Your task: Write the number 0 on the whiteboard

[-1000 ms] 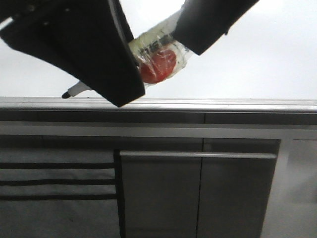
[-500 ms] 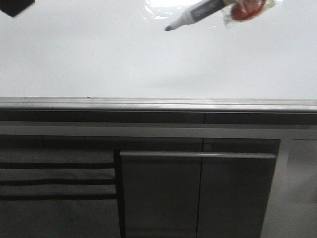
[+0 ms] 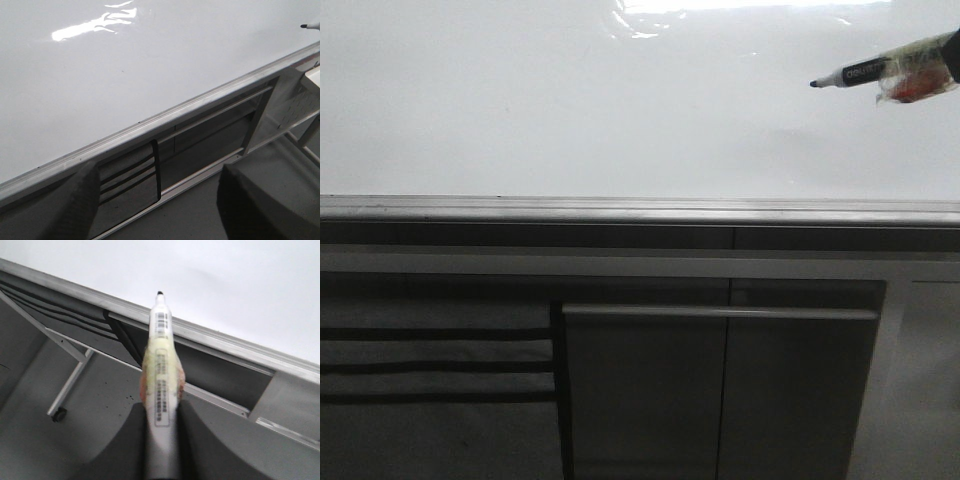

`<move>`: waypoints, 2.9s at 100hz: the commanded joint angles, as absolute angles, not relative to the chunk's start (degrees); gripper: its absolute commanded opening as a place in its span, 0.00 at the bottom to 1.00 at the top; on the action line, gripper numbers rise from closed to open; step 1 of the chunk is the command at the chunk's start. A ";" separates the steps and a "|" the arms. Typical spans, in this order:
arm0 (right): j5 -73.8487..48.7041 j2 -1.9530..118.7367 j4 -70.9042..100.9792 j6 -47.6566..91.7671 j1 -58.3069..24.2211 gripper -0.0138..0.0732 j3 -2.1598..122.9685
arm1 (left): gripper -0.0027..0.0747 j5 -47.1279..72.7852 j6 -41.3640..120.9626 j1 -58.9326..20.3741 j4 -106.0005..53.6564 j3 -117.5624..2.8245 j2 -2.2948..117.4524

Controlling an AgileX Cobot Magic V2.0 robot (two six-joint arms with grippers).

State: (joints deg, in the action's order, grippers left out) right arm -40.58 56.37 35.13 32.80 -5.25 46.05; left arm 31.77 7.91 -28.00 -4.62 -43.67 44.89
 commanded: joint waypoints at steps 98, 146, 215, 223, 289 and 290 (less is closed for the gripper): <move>-54.08 87.41 39.07 33.47 -5.50 0.12 76.76 | 0.63 22.80 7.05 -27.77 -6.03 -43.76 48.20; -57.89 85.75 37.48 32.76 -0.89 0.12 81.08 | 0.63 22.80 7.05 -27.77 -6.03 -43.76 48.20; -64.08 75.17 40.19 43.66 -4.72 0.12 80.56 | 0.63 26.93 13.91 -28.27 -6.18 -46.40 48.20; -65.89 70.82 40.19 48.98 -4.72 0.12 76.60 | 0.63 30.64 18.20 -29.83 -6.67 -48.53 48.42; -65.86 59.22 40.69 73.99 -19.77 0.12 62.00 | 0.63 33.67 39.43 -52.82 -20.59 -56.96 66.53; -65.45 59.22 40.69 73.99 -19.88 0.12 62.00 | 0.63 33.67 39.43 -52.92 -20.59 -57.38 66.68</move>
